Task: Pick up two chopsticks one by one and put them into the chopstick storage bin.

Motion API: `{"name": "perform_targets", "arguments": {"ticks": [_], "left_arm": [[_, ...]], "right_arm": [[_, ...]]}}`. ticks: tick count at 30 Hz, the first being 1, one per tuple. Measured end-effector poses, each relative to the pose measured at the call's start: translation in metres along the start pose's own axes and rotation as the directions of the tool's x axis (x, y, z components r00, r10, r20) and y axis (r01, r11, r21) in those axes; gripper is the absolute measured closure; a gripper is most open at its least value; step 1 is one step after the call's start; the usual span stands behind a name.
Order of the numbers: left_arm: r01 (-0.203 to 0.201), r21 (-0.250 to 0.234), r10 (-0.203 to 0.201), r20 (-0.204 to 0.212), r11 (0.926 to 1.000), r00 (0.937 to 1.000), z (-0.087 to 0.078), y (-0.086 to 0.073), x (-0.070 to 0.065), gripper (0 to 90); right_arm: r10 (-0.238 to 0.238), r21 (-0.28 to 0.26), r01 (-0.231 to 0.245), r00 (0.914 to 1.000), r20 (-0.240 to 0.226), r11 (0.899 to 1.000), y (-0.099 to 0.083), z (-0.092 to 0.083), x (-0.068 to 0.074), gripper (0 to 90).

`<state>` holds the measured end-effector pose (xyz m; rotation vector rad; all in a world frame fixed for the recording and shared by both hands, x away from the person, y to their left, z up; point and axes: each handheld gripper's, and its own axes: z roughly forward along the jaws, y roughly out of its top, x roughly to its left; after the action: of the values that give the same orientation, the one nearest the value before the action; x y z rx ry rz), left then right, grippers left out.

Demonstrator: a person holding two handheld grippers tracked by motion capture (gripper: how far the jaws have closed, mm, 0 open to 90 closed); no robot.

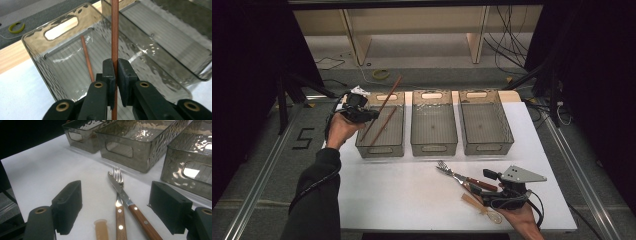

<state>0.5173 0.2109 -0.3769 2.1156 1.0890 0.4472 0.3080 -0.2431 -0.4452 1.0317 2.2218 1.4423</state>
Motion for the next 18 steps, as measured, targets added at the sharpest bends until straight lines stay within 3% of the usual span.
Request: {"name": "perform_targets", "arguments": {"ticks": [8,18], "left_arm": [[0.051,-0.001,-0.051,0.0,0.9987,0.9987,0.006,-0.009,0.006,84.0],[0.083,0.026,-0.083,-0.014,0.9962,0.9964,0.018,-0.018,0.009,83.9]], "right_arm": [[0.0,0.0,0.0,1.0,-0.001,1.0,0.0,0.0,0.0,27.1],[0.001,0.003,-0.001,1.0,-0.003,1.0,0.0,0.0,0.001,27.1]]}}
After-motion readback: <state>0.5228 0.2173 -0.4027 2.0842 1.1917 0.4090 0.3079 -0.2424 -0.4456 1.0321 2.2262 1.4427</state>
